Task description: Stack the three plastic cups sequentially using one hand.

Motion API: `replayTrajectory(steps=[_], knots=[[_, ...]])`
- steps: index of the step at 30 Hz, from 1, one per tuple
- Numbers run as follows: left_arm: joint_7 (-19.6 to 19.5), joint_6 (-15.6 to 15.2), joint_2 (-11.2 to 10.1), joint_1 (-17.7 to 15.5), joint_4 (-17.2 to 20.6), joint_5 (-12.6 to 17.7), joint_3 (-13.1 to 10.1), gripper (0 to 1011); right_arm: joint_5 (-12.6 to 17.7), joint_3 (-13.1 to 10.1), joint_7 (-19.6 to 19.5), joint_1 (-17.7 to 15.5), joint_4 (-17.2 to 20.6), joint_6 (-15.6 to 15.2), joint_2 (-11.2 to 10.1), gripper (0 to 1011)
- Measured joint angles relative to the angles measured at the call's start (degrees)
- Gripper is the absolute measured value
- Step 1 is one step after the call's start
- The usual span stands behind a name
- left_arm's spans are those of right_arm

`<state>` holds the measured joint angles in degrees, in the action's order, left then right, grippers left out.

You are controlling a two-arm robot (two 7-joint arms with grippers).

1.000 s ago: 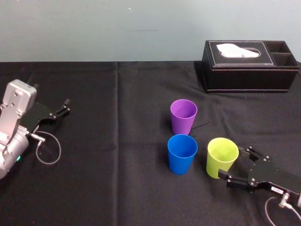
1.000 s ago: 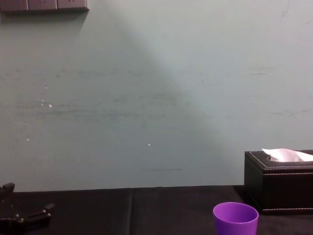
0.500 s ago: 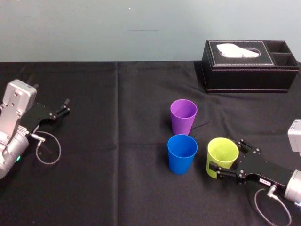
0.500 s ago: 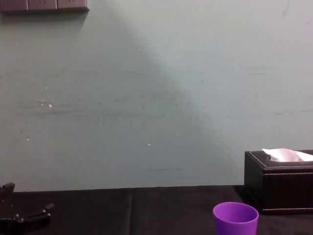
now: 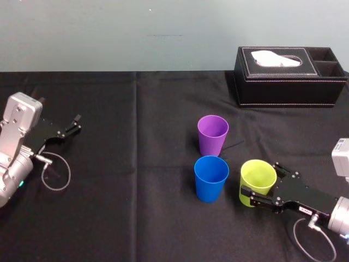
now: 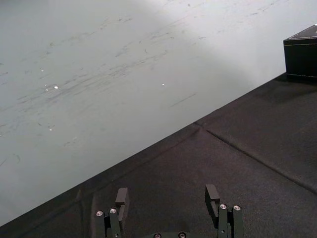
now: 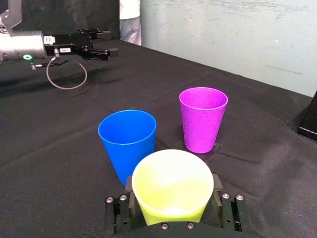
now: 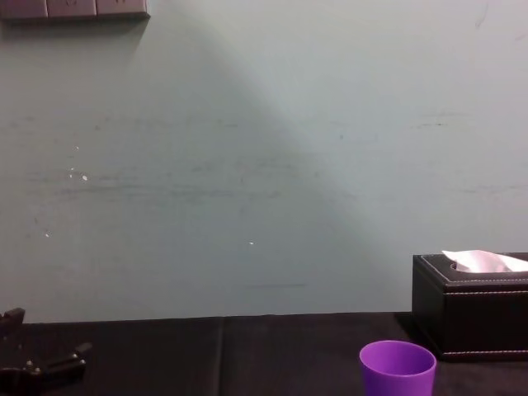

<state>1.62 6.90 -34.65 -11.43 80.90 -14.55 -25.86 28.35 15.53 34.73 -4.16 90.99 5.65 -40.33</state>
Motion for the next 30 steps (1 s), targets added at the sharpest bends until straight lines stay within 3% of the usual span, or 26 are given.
replayTrajectory(steps=[5,8,30], knots=[[0.0,0.0,0.0,0.0,0.0,0.0,0.0,1011,0.0,0.0,0.0,0.0,0.0,0.0,0.0,776],[0.0,0.0,0.0,0.0,0.0,0.0,0.0,1011,0.1,-0.1,0.0,0.0,0.0,0.0,0.0,757],[0.0,0.0,0.0,0.0,0.0,0.0,0.0,1011,0.1,-0.3,-0.5,-0.4,0.5,-0.2,-0.1,738]])
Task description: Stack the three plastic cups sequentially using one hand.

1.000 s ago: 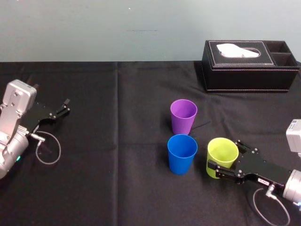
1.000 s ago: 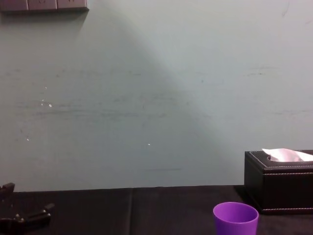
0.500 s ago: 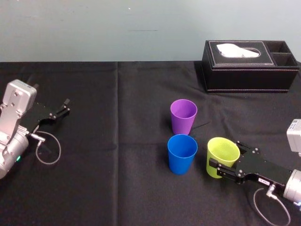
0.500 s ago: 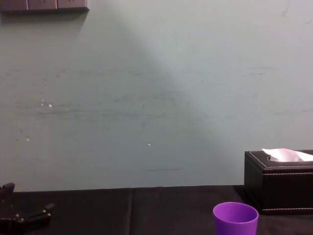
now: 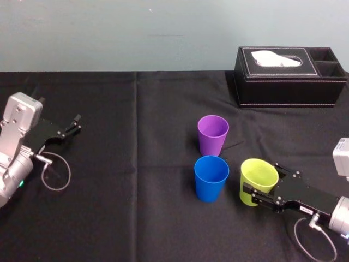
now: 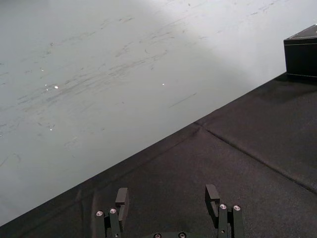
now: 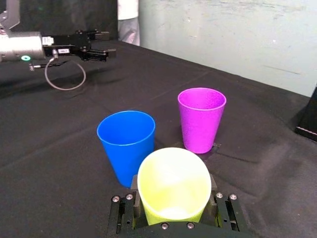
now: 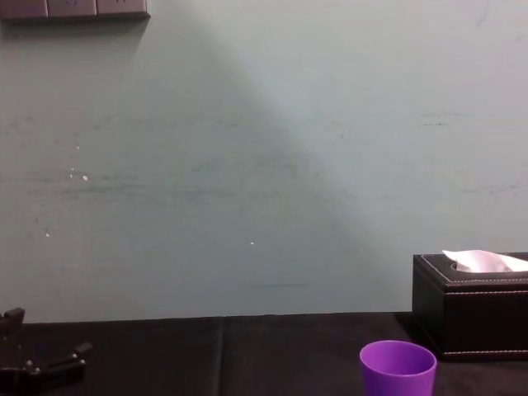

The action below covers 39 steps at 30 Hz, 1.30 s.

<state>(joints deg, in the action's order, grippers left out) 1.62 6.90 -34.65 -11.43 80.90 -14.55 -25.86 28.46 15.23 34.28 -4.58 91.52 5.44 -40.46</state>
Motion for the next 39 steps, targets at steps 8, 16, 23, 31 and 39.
replayTrajectory(steps=[8,16,23,31,39], knots=[[0.0,0.0,0.0,0.0,0.0,0.0,0.0,1011,1.6,-4.1,-4.6,-4.2,8.1,-5.2,-2.1,738],[0.0,0.0,0.0,0.0,0.0,0.0,0.0,1011,4.2,-7.8,-6.6,-5.7,14.3,-10.7,-4.7,737],[0.0,0.0,0.0,0.0,0.0,0.0,0.0,1011,5.0,-7.8,-7.5,-2.6,16.8,-14.0,-5.5,737],[0.0,0.0,0.0,0.0,0.0,0.0,0.0,1011,4.4,-4.2,-8.5,4.2,16.0,-16.4,-3.5,738],[0.0,0.0,0.0,0.0,0.0,0.0,0.0,1011,1.2,1.0,-9.0,12.2,11.6,-17.2,0.0,738]])
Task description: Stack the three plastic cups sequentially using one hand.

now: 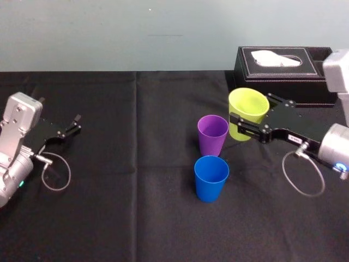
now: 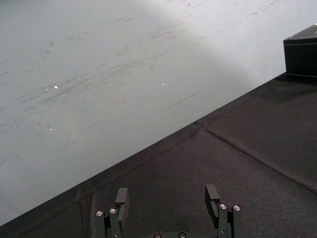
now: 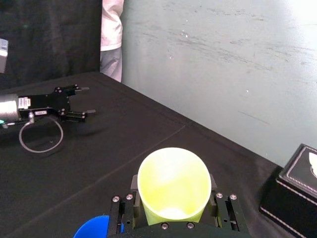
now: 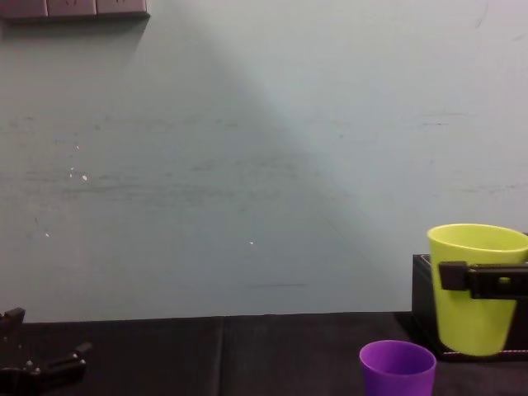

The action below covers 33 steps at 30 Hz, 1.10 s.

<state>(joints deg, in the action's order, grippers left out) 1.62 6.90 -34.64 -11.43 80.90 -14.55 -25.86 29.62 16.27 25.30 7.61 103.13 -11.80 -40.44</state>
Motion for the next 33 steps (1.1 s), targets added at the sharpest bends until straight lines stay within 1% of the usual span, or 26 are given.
replayTrajectory(steps=[3,5,8,9,12,14,16,22,33], knots=[[0.0,0.0,0.0,0.0,0.0,0.0,0.0,1011,-0.7,1.2,0.0,1.8,-1.4,-0.4,1.0,738],[0.0,0.0,0.0,0.0,0.0,0.0,0.0,1011,-1.5,2.7,0.1,4.0,-3.4,-0.7,2.2,737],[0.0,0.0,0.0,0.0,0.0,0.0,0.0,1011,-2.1,3.8,0.4,5.6,-4.9,-0.8,3.1,738],[0.0,0.0,0.0,0.0,0.0,0.0,0.0,1011,-2.4,4.5,0.7,6.5,-5.9,-0.9,3.7,737],[0.0,0.0,0.0,0.0,0.0,0.0,0.0,1011,-2.8,5.3,1.0,7.6,-7.3,-1.1,4.5,737],[0.0,0.0,0.0,0.0,0.0,0.0,0.0,1011,-3.3,6.2,1.4,8.8,-9.0,-1.1,5.3,737],[0.0,0.0,0.0,0.0,0.0,0.0,0.0,1011,-3.4,6.5,1.5,9.1,-9.4,-1.1,5.5,737],[0.0,0.0,0.0,0.0,0.0,0.0,0.0,1011,-4.6,8.0,2.1,11.0,-12.3,-0.2,7.2,737],[0.0,0.0,0.0,0.0,0.0,0.0,0.0,1011,-5.8,9.2,2.8,12.9,-15.7,0.9,9.0,737]])
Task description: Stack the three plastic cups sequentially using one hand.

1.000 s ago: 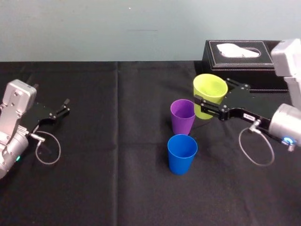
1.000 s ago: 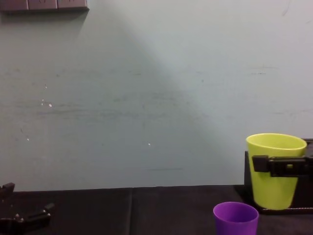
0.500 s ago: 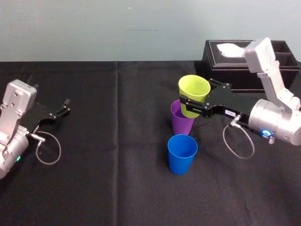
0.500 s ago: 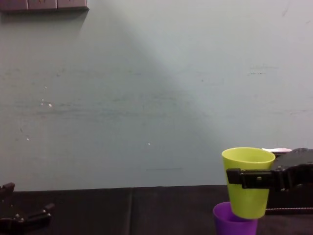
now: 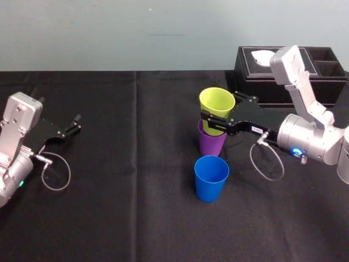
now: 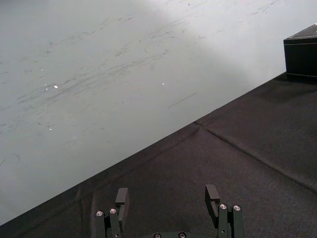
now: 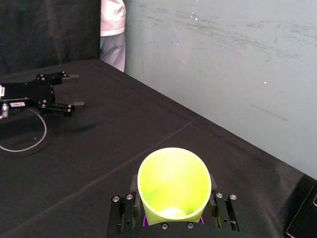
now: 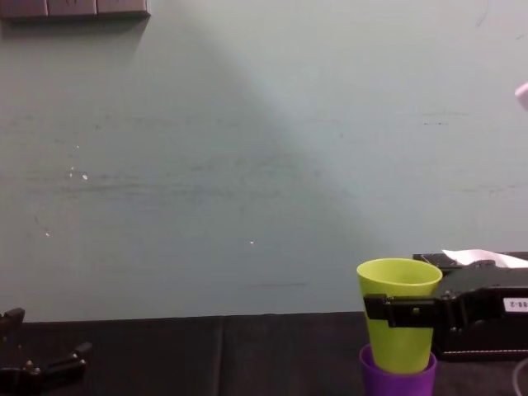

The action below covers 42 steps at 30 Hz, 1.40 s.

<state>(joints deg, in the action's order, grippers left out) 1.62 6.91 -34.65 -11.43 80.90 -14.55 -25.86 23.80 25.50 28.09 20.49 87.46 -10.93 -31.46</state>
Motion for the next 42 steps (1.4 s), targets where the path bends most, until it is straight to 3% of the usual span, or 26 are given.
replayTrajectory(steps=[15,28,36,42], knots=[[0.0,0.0,0.0,0.0,0.0,0.0,0.0,1011,-1.3,0.8,0.6,-0.5,-3.1,1.6,1.2,738],[0.0,0.0,0.0,0.0,0.0,0.0,0.0,1011,-1.4,0.7,0.5,-0.6,-3.2,1.7,1.2,737],[0.0,0.0,0.0,0.0,0.0,0.0,0.0,1011,-1.4,0.7,0.5,-0.5,-3.1,1.6,1.2,947],[0.0,0.0,0.0,0.0,0.0,0.0,0.0,1011,-1.4,0.7,0.5,-0.5,-3.0,1.6,1.2,1003]])
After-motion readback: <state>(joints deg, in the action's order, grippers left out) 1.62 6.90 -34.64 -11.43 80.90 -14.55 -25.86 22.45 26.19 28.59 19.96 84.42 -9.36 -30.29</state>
